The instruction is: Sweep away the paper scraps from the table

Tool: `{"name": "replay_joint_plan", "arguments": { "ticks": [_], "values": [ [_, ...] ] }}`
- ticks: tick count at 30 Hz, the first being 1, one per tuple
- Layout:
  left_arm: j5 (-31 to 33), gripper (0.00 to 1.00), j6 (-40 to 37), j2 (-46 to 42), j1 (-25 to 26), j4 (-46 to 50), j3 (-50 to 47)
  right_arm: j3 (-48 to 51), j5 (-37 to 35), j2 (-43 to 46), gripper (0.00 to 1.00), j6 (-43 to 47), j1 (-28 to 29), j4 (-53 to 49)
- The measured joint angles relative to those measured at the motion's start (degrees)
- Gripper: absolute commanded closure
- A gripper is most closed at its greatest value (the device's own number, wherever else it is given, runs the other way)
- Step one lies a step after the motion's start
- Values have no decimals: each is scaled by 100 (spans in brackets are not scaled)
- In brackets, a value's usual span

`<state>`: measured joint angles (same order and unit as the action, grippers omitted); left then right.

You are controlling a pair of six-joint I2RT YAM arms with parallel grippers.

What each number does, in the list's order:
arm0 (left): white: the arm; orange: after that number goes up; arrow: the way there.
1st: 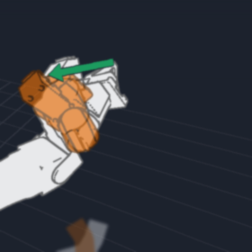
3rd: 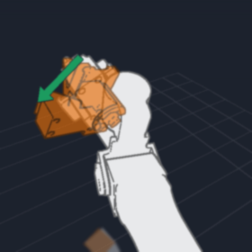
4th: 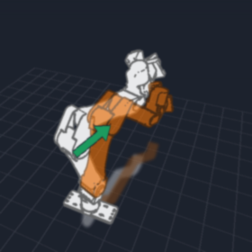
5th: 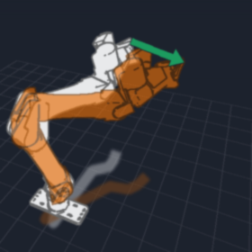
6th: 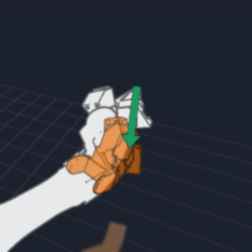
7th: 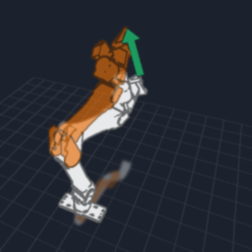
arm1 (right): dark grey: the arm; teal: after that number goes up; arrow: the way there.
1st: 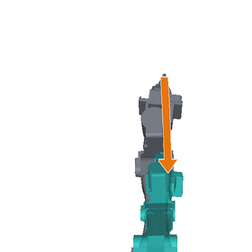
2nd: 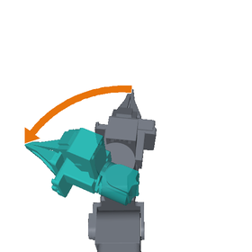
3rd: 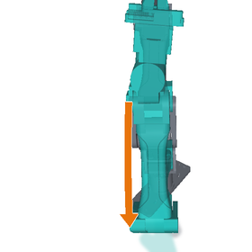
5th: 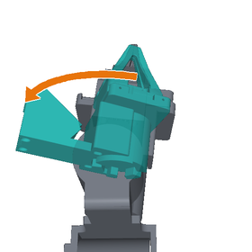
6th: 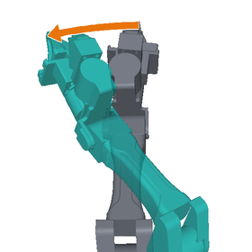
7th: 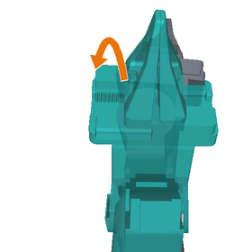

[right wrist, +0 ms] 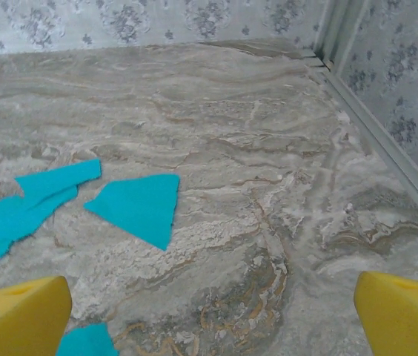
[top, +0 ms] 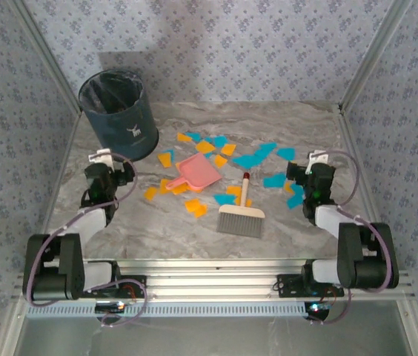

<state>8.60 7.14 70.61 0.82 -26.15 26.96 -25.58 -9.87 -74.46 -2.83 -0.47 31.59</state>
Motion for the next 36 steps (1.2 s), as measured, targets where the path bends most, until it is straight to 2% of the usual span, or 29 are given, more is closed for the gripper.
{"name": "replay_joint_plan", "arguments": {
  "ticks": [7, 10, 15, 19, 26, 36],
  "values": [
    [-50, 1, 938, -361, 461, 2518, 1217, -831, 203, 752, 0, -815, -28, -1939],
    [-153, 1, 1228, -361, 918, 3493, 1646, -874, 400, 990, 0, -1012, 9, -2520],
    [-304, 3, 1690, -304, 1766, 4513, 2039, -874, 791, 1276, 0, -1285, 111, -3300],
    [-389, 9, 2000, 9, 2393, 5010, 2345, -874, 1064, 1408, 0, -1443, 275, -3681],
    [-407, 27, 2201, 973, 3388, 5434, 3209, -859, 1099, 1576, 0, -1585, 647, -4054],
    [-278, 33, 2400, 2594, 4551, 5619, 4605, -750, 1097, 1963, 0, -1587, 723, -4242]
  ]
}}
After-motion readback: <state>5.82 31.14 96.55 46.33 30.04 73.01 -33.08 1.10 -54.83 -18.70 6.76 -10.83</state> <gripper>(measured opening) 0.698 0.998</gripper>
